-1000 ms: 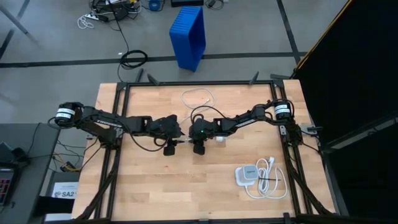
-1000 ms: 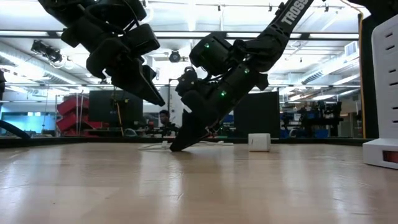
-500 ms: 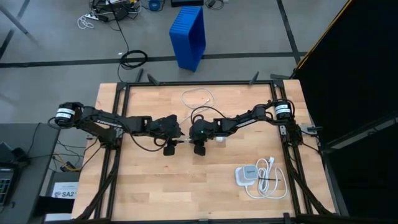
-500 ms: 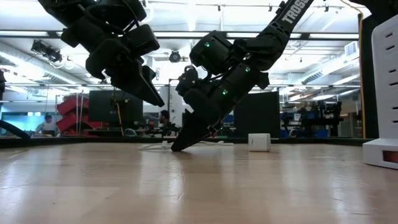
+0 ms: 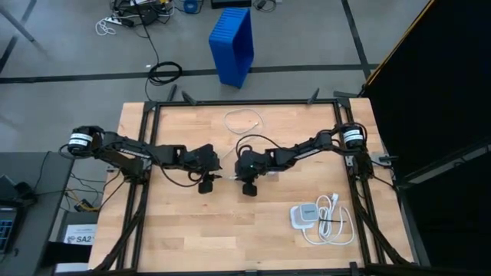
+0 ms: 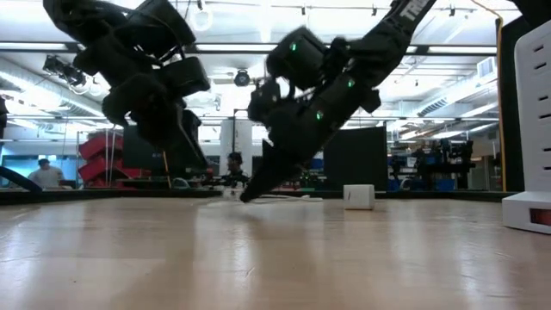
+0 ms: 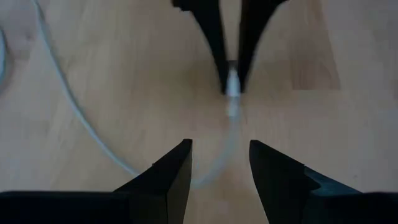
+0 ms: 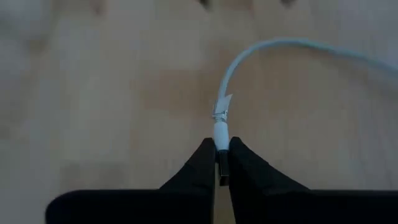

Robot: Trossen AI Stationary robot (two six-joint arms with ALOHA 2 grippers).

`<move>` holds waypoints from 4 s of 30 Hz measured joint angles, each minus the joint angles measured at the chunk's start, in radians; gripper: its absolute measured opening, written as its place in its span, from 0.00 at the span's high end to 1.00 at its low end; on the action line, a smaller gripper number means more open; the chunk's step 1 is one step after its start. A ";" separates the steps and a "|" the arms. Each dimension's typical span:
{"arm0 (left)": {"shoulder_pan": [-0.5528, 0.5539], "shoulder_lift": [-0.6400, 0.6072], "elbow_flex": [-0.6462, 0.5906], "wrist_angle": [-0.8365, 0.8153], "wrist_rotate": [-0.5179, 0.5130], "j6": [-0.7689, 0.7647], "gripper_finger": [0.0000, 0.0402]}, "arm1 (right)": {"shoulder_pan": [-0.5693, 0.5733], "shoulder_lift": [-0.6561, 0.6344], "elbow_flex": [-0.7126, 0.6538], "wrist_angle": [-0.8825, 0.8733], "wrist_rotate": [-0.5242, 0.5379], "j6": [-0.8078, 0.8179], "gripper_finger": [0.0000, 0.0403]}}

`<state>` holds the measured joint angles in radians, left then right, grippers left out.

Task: Insert USB
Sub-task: Insert the charger cable into the charger adapter

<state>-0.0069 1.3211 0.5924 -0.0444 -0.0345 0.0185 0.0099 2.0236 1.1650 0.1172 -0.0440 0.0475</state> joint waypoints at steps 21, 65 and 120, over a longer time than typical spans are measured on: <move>-0.303 -0.287 0.049 0.160 -0.024 0.039 0.63 | 0.052 -0.204 -0.149 0.315 0.231 -0.021 1.00; -0.193 -0.001 0.003 0.817 -0.223 0.187 0.63 | 0.087 -0.275 -0.516 1.249 0.073 -0.060 1.00; -0.183 -0.027 0.086 0.375 -0.261 0.117 1.00 | 0.086 -0.276 -0.295 0.539 0.167 -0.058 0.63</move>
<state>-0.1898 1.2945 0.6788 0.3302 -0.2951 0.1356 0.0956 1.7476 0.8704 0.6566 0.1230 -0.0107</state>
